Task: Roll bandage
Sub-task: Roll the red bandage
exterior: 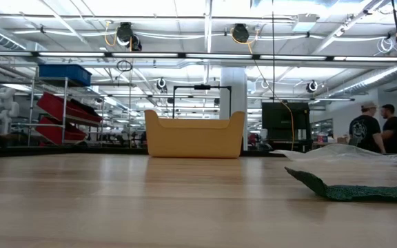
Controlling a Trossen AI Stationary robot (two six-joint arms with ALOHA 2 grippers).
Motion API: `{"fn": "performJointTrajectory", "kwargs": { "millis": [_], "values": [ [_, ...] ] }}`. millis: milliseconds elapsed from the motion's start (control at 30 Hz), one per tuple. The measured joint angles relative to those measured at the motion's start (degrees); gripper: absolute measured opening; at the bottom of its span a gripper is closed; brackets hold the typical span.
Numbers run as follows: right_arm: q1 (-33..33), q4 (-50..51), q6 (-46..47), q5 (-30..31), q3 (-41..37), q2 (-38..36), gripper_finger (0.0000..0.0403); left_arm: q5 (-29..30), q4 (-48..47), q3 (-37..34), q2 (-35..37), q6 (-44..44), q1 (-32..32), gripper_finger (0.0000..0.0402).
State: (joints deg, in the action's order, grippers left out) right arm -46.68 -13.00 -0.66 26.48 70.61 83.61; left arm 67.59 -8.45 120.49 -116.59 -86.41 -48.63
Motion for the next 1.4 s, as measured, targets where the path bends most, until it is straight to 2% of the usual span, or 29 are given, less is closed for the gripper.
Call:
{"fn": "performJointTrajectory", "kwargs": {
  "millis": [133, 300, 400, 667, 1400],
  "values": [
    [0.01, -0.52, 1.95, -1.35, 0.00, 0.00, 0.0041, -0.31, -1.76, 0.00, 0.32, -1.64, -0.34, 0.0109],
    [0.07, -0.52, 3.01, -1.37, 0.00, 0.00, 0.0041, -2.60, -1.56, 0.00, 0.48, -8.95, -0.34, 0.0109],
    [0.07, -0.50, 3.01, -1.36, 0.00, 0.00, 0.0041, -3.48, -1.56, 0.00, 0.47, -13.04, 0.45, 0.0109],
    [0.07, -0.49, 3.01, -1.35, 0.00, 0.00, 0.0041, -4.37, -0.91, 0.00, 0.45, -17.42, 3.75, 0.0109],
    [0.21, -0.35, 1.96, -1.33, 0.00, 0.00, 0.0041, -7.29, 0.46, 0.00, 0.43, -19.15, 2.10, 0.0109]
  ]
}}
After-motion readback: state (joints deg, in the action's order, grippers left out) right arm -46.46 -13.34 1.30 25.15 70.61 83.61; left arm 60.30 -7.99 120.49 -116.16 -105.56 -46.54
